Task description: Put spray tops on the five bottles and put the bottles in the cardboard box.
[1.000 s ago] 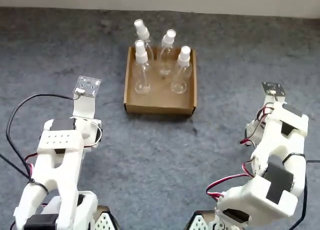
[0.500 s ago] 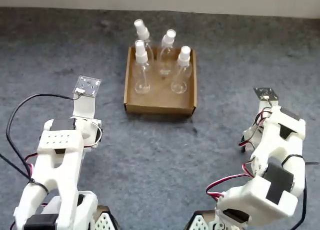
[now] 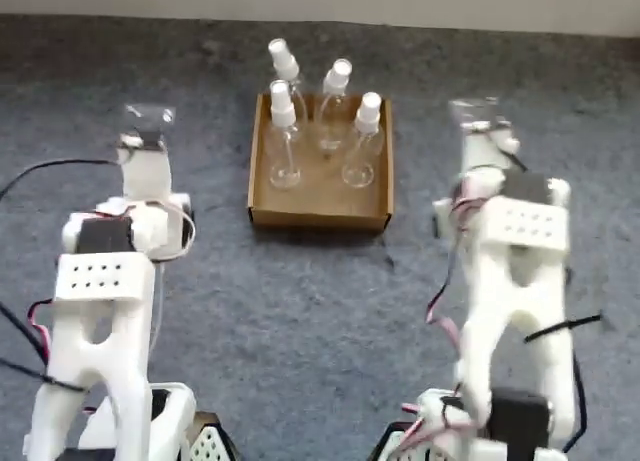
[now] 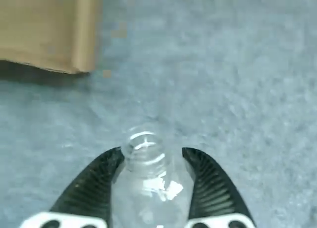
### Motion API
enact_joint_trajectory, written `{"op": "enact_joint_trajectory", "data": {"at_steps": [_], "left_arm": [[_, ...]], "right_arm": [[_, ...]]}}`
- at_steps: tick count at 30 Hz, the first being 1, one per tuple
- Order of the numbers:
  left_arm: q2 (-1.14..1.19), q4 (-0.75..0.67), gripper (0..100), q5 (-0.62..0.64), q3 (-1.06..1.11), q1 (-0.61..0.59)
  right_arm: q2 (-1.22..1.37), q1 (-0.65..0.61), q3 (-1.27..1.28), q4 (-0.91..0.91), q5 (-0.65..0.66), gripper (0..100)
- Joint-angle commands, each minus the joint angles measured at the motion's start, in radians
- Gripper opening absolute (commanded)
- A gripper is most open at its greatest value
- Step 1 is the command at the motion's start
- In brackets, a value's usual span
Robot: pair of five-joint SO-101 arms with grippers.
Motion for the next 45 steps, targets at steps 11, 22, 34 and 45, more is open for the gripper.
{"op": "enact_joint_trajectory", "data": {"at_steps": [11,22,34,45], "left_arm": [[-0.329,-0.003,0,0.448,-0.348,0.096],[-0.667,-0.327,0,0.548,0.021,0.097],[-1.106,-0.339,0,0.549,0.392,0.099],[-1.155,-0.364,0,0.54,0.394,0.091]], "right_arm": [[-0.595,-0.756,0.526,-0.424,-0.186,0.3],[-0.693,-0.872,0.737,-0.499,-0.183,0.3],[-0.694,-0.989,0.748,-0.659,-0.189,0.3],[-0.699,-0.94,0.796,-0.687,-0.186,0.3]]}}
